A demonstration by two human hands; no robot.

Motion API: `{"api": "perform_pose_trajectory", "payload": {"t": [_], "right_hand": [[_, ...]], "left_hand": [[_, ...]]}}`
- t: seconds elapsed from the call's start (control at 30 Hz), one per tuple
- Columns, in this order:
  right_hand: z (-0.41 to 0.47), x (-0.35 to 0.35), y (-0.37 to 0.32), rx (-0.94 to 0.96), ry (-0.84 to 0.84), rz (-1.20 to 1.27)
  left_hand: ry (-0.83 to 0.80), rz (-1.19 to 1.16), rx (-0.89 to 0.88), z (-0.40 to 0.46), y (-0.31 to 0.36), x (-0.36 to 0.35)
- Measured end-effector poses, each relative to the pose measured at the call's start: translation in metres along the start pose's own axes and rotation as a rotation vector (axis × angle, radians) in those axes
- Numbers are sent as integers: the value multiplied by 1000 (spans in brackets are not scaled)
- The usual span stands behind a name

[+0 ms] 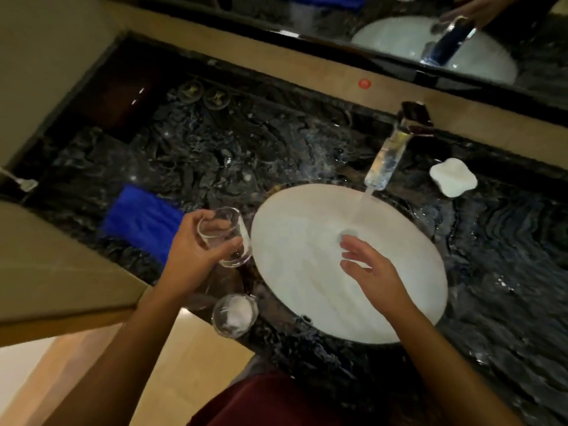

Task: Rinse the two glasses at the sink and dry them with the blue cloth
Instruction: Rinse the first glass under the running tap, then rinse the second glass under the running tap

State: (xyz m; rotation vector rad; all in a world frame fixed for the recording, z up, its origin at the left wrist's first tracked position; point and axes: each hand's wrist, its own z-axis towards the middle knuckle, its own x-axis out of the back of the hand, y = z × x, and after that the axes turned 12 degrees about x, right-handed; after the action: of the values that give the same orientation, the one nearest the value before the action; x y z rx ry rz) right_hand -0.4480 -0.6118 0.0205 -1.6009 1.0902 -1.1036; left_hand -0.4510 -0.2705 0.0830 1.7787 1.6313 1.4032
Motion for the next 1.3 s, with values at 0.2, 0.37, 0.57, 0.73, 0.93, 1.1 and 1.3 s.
{"api": "perform_pose_trajectory", "payload": {"t": [0.2, 0.37, 0.57, 0.73, 0.93, 1.1, 1.3], "right_hand": [[-14, -54, -24, 3, -151, 9], [-31, -93, -35, 57, -288, -112], [-77, -89, 15, 165, -386, -649], [-134, -73, 69, 52, -342, -1055], [-154, -86, 87, 165, -154, -1129], [-155, -87, 96, 177, -142, -1159], [-153, -87, 99, 155, -136, -1175]], "left_hand": [[95, -120, 46, -19, -49, 55], [139, -136, 58, -30, -84, 80], [191, -85, 38, -39, -104, 93], [164, -56, 28, -39, -114, 98], [81, 42, 6, -50, -127, 90], [22, 115, -61, -51, -141, 76], [-47, 237, -128, -44, -153, 69]]}}
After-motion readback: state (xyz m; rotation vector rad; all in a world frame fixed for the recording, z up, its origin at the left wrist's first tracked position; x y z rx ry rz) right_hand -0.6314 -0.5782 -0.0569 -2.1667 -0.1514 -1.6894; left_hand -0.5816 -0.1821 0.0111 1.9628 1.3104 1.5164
